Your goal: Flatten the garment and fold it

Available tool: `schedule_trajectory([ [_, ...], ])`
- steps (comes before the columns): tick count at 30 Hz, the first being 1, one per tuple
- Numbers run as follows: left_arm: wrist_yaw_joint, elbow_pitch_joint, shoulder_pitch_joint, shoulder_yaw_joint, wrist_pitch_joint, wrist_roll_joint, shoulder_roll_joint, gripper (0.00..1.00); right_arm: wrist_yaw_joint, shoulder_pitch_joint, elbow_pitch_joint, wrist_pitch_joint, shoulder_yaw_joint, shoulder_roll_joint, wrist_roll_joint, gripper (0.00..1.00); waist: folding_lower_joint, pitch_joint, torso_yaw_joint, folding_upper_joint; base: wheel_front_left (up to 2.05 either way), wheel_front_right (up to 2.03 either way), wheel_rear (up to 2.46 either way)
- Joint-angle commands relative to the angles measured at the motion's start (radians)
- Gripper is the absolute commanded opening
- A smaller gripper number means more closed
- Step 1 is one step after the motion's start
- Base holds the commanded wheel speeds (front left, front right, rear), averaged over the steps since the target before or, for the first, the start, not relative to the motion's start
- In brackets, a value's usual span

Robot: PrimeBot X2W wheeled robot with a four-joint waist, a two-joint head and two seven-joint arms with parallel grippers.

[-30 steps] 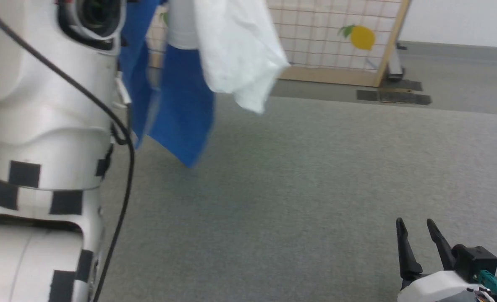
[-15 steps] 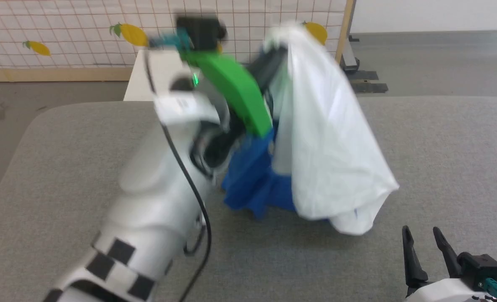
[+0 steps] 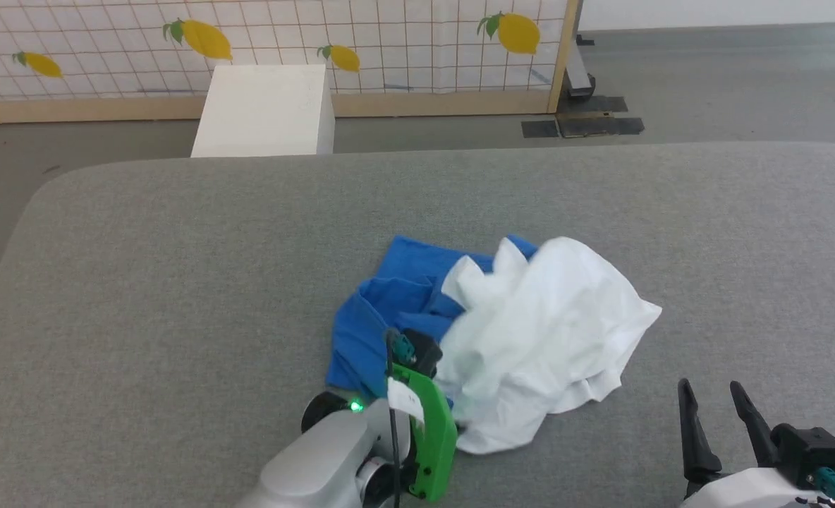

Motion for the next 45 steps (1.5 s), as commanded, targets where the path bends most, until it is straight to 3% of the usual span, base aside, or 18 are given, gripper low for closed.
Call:
schedule_trajectory([
  [1,-0.007,0.007,0.013,-0.001,0.031,-0.011,0.012,0.00,-0.002,-0.004,0.003,-0.006,-0.003,0.000,0.006,1.00,0.0000,-0.007,0.011,0.0062,0.00,0.00,0.00],
  [3,-0.003,0.008,0.002,0.011,0.063,-0.030,0.022,0.00,-0.002,-0.002,0.007,-0.006,-0.008,0.000,0.009,1.00,0.0000,-0.018,0.025,0.0062,0.00,0.00,0.00],
  [4,0.000,0.004,-0.006,0.020,0.073,-0.040,0.027,0.17,-0.002,0.000,0.008,-0.006,-0.010,0.000,0.010,1.00,0.0000,-0.024,0.032,0.0062,0.00,0.00,0.00],
  [5,0.005,-0.005,-0.018,0.036,0.079,-0.052,0.033,1.00,-0.002,0.002,0.010,-0.006,-0.011,0.000,0.011,1.00,0.0000,-0.031,0.040,0.0062,0.00,0.00,0.00],
  [11,0.047,-0.108,-0.078,0.135,0.110,-0.129,0.076,1.00,-0.002,0.026,0.017,-0.006,-0.018,0.000,0.019,1.00,0.0000,-0.078,0.090,0.0062,0.00,0.00,0.00],
  [15,0.081,-0.223,-0.101,0.231,0.047,-0.169,0.117,1.00,-0.002,0.038,0.017,-0.006,-0.026,0.000,0.023,1.00,0.0000,-0.100,0.118,0.0062,0.00,0.00,0.00],
  [19,0.124,-0.317,-0.109,0.337,-0.108,-0.160,0.169,1.00,-0.002,0.040,0.008,-0.006,-0.033,0.000,0.029,1.00,0.0000,-0.113,0.134,0.0062,0.00,0.00,0.00],
  [28,0.222,-0.414,0.008,0.478,-0.542,0.018,0.333,1.00,-0.002,0.037,-0.008,-0.006,-0.055,0.000,0.020,1.00,0.0000,-0.130,0.132,0.0062,0.00,0.00,0.00],
  [33,0.270,-0.458,0.147,0.502,-0.608,0.086,0.385,1.00,-0.002,0.045,-0.022,-0.006,-0.076,0.000,0.014,1.00,0.0000,-0.135,0.134,0.0062,0.00,0.00,0.00],
  [45,0.233,-0.552,0.370,0.510,-0.622,0.166,0.384,1.00,-0.002,0.042,-0.060,-0.006,-0.076,0.000,0.006,1.00,0.0000,-0.088,0.116,0.0062,0.00,0.00,0.00],
])
